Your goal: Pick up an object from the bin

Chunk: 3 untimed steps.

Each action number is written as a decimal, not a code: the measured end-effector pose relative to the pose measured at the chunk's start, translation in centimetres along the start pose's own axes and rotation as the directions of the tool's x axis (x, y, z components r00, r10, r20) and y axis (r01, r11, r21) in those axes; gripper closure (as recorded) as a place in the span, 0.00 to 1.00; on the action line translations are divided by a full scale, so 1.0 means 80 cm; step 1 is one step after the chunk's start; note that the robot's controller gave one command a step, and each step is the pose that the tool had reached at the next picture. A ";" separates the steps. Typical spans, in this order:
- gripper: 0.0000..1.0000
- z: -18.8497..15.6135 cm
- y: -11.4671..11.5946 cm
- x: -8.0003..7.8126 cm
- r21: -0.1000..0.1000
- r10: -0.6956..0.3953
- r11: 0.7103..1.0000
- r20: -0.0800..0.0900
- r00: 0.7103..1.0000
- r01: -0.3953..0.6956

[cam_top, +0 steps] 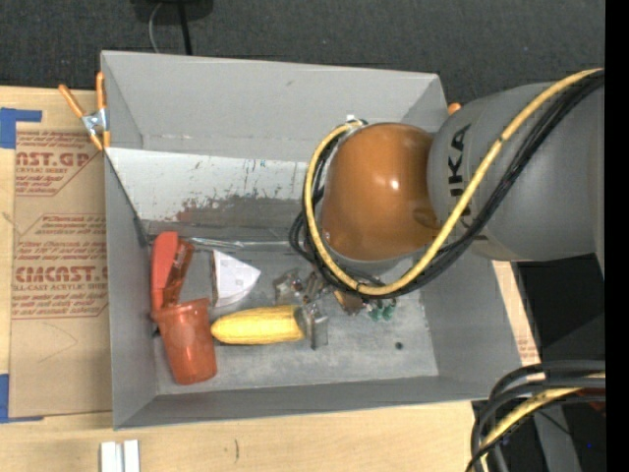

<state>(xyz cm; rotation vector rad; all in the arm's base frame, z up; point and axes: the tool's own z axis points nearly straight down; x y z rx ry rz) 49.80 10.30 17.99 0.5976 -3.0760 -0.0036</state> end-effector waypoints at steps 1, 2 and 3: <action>1.00 -0.065 0.001 -0.005 -0.002 -0.083 0.997 -0.003 0.997 0.083; 1.00 -0.248 -0.007 0.019 0.000 0.020 1.000 0.004 1.000 -0.020; 1.00 -0.247 -0.007 0.019 0.000 0.020 1.000 0.004 1.000 -0.020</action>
Offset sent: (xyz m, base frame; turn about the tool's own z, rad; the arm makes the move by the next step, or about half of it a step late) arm -0.0107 -0.0123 0.1976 0.0214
